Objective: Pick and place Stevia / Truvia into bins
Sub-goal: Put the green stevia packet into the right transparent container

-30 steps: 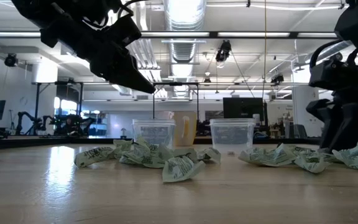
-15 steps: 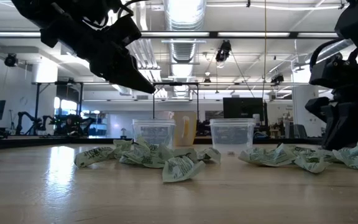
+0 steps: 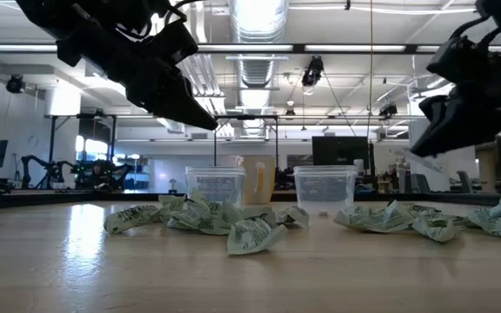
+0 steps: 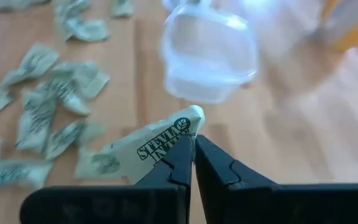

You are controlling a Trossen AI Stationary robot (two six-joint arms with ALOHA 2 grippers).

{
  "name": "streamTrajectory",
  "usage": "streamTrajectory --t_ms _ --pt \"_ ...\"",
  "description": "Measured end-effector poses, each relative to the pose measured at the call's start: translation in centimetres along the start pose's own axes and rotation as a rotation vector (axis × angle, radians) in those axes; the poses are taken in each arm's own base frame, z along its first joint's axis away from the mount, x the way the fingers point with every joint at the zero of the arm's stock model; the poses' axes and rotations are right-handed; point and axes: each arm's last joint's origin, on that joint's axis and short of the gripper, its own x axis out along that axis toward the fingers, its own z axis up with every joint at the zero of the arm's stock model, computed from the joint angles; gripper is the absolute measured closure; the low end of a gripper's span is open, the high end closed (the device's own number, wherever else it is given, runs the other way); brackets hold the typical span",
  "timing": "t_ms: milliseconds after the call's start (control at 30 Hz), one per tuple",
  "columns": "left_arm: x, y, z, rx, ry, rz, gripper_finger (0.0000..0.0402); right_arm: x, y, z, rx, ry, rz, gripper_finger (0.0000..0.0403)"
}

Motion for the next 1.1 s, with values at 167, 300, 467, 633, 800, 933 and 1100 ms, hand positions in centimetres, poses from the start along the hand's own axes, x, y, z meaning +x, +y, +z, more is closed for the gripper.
streamTrajectory --t_ms 167,300,467,633,800,933,1100 --pt "0.0 0.0 0.0 0.000 -0.001 0.001 0.0259 -0.2 -0.6 1.0 -0.009 -0.059 -0.042 0.0394" --pt "0.0 0.0 0.0 0.000 -0.001 0.004 0.0259 0.0 -1.2 2.5 -0.052 -0.109 -0.077 0.0394" --pt "0.0 0.0 0.0 0.000 -0.001 0.004 0.0259 0.4 -2.0 4.7 -0.087 -0.155 -0.124 0.0394" --pt "0.0 0.0 0.0 0.000 -0.001 0.004 0.0259 1.3 -2.4 6.6 -0.123 -0.145 -0.067 0.0394" --pt "0.0 0.0 0.0 0.000 -0.001 0.003 0.0259 2.9 -2.6 7.8 -0.139 -0.125 0.027 0.0394" --pt "0.0 0.0 0.0 0.000 -0.001 0.003 0.0259 4.2 -2.9 8.3 -0.107 -0.109 0.133 0.0394" --pt "0.0 0.0 0.0 0.000 -0.001 0.003 0.0259 5.7 -4.0 8.2 -0.079 -0.080 0.109 0.0394"
